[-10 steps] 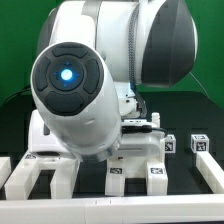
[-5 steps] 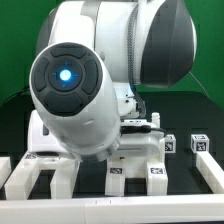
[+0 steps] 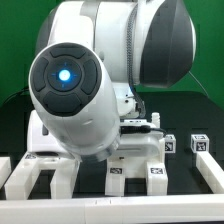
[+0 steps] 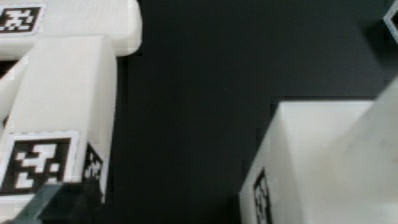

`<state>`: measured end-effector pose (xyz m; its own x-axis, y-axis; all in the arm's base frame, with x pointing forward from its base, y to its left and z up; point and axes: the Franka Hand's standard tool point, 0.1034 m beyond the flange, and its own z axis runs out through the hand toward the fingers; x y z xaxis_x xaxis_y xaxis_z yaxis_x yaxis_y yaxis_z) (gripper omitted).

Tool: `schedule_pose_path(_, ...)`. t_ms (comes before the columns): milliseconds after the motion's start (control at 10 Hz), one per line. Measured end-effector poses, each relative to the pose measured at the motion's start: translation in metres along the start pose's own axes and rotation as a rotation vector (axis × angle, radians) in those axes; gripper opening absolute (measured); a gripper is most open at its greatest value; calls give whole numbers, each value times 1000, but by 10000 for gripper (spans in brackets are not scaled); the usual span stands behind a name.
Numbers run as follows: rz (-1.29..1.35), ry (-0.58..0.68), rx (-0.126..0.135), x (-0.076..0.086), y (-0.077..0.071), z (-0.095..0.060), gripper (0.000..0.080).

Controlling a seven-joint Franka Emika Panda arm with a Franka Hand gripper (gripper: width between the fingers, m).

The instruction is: Assemble chair

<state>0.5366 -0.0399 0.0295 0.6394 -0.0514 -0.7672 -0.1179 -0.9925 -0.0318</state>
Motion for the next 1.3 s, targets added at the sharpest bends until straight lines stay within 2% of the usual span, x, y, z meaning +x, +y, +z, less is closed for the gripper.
schedule_pose_path(300,1,0,1,0,1,0,649)
schedule_pose_path(500,-4,65,-4,7,1,-15,649)
schedule_pose_path(600,-14,184,-13,18,0,-36,649)
schedule_pose_path(700,-22,304,-14,17,-1,-54,649)
schedule_pose_path(800,-20,357,-12,16,2,-59,649)
schedule_pose_path(900,-32,464,-18,21,6,-73,649)
schedule_pose_path(1000,-48,572,-19,10,16,-81,649)
schedule_pose_path(1100,-52,626,-22,4,24,-79,649)
schedule_pose_path(1200,-67,694,-34,-1,34,-81,649)
schedule_pose_path(1300,-65,844,-57,-13,51,-82,649)
